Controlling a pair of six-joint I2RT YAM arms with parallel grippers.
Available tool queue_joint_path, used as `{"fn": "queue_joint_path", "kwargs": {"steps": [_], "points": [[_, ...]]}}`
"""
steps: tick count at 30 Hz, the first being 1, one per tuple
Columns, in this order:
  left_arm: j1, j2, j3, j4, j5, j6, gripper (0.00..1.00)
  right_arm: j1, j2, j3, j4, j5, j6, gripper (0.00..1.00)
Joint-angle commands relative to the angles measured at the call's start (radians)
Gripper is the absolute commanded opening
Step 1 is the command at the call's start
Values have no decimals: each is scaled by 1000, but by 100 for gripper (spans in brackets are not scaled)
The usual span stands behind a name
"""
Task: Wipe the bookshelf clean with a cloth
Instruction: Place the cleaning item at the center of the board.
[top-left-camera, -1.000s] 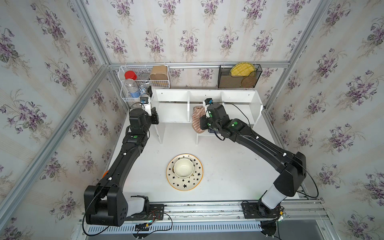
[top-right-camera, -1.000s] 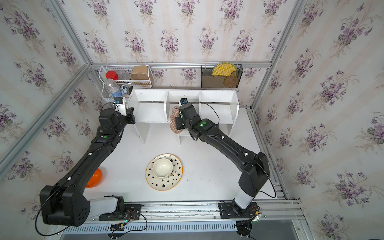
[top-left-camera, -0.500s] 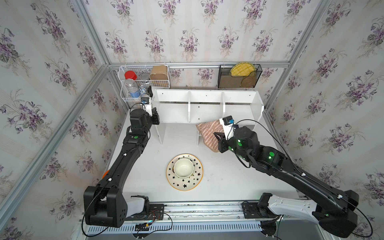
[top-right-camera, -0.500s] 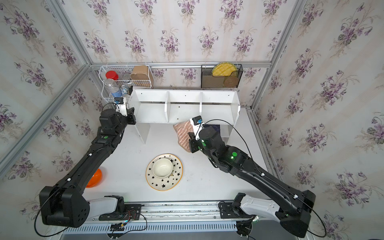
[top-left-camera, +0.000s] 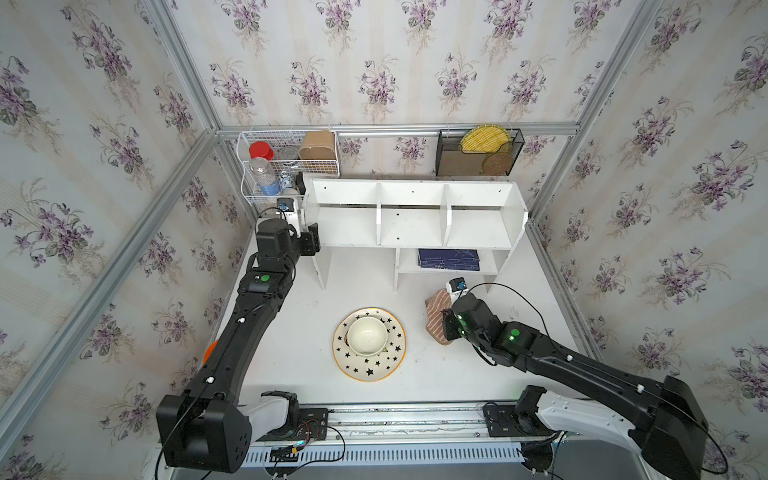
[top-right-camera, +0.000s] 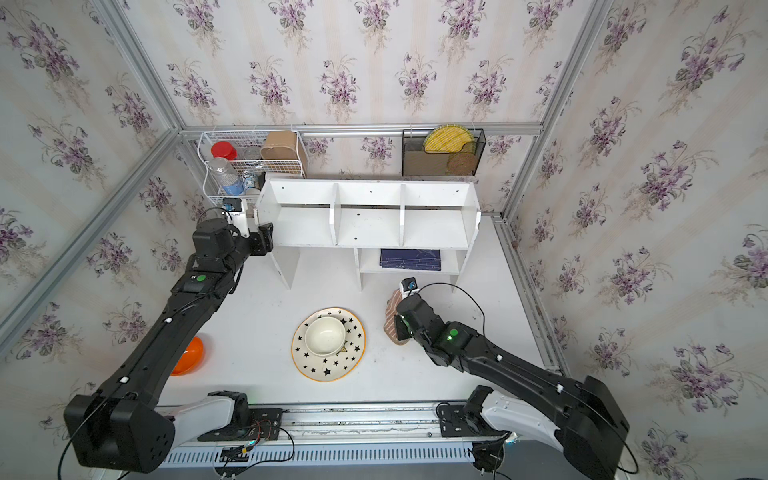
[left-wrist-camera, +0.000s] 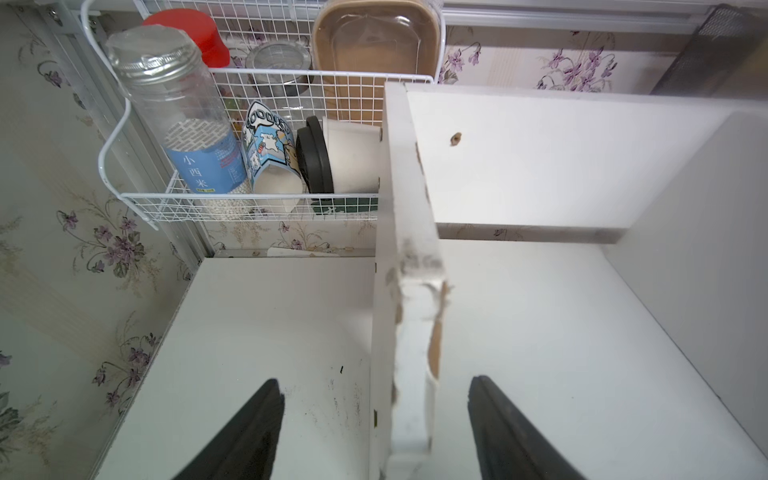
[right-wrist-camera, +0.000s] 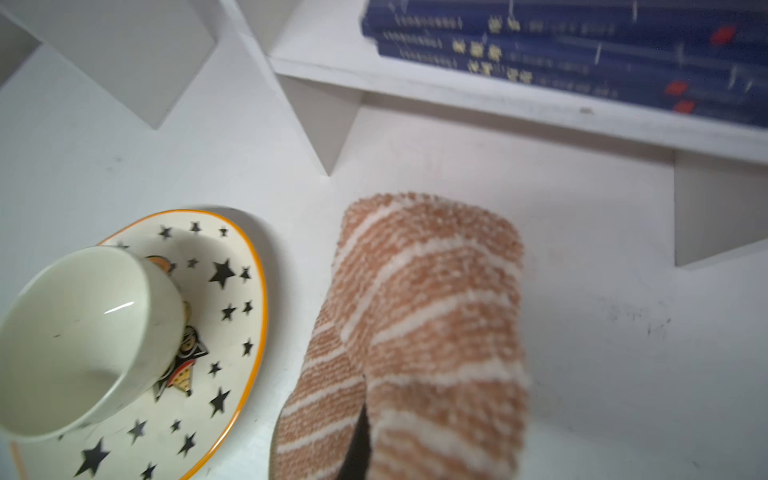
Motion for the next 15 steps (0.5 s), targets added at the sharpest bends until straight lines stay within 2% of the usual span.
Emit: {"fn": "queue_joint_path", "kwargs": {"steps": [1,3,7,10,11,12,15], "points": [[7,-30,3,-61,-56,-30,74,-31,80,-13,185,-36,58,0],[16,-57,2,-87,-77,-46,74,-34,120,-21,229,-16,44,2],[27,-118,-13,-173,-127,-86,74,-60,206,-41,281,-10,35,32],[30,-193,-61,-207,-148,-112,74,-71,226,-44,261,7,40,72],[31,-219,-81,-213,-150,-116,74,-71,210,-46,249,13,39,94],[31,-245,-99,-224,-154,-122,74,-70,187,-46,234,13,36,99],[31,-294,-142,-243,-217,-146,75,-69,75,-35,174,27,19,100]]}}
